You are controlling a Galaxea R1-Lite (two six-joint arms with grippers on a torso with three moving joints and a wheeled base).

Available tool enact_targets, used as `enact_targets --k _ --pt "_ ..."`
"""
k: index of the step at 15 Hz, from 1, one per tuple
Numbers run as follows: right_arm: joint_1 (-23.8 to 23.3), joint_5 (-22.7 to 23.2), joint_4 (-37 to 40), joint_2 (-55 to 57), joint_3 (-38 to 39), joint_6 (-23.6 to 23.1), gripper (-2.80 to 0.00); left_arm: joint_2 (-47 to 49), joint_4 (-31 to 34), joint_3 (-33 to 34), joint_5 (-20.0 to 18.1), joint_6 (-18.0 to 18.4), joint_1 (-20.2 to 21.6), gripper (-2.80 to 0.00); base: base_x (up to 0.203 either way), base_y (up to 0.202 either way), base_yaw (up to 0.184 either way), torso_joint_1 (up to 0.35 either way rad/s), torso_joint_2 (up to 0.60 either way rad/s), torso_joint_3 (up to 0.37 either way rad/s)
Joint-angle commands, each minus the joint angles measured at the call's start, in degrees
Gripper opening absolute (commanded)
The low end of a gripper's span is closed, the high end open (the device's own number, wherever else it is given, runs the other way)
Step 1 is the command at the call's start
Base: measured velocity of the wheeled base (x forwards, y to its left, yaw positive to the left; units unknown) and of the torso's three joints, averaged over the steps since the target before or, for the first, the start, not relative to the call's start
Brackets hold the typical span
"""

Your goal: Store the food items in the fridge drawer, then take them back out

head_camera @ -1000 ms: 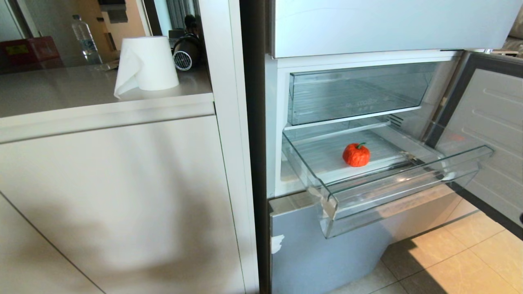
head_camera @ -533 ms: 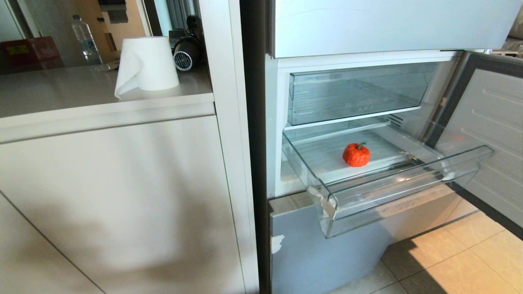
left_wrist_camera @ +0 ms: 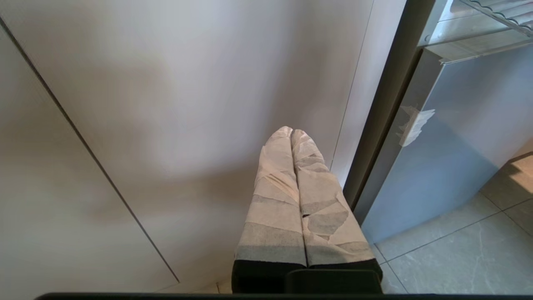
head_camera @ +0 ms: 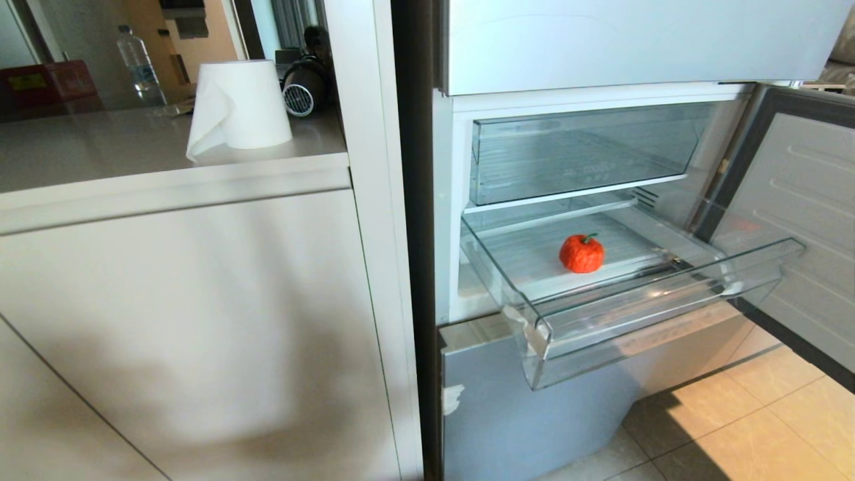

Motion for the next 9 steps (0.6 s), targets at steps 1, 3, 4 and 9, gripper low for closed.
enact_targets --k 1,3,4,9 --pt "0.03 0.06 0.20 -0.09 0.02 0.00 -2.80 -0.01 0.01 -0.01 0.11 -0.02 0.00 -2.80 0.000 0.000 0.000 0.000 0.00 0.000" --pt "-0.03 0.06 0.22 -0.09 0.02 0.09 -2.80 -0.01 0.01 -0.01 0.02 -0.02 0.00 -2.80 0.004 0.005 -0.110 0.002 0.00 0.001" --pt "0.03 0.06 0.28 -0.09 0.02 0.09 -2.80 -0.01 0.01 -0.01 0.02 -0.02 0.00 -2.80 0.002 0.006 -0.182 0.002 0.00 0.001" --pt "0.03 0.06 0.20 -0.09 0.02 0.26 -2.80 -0.01 0.01 -0.01 0.06 -0.02 0.00 -2.80 0.000 0.008 -0.177 0.001 0.00 0.003"
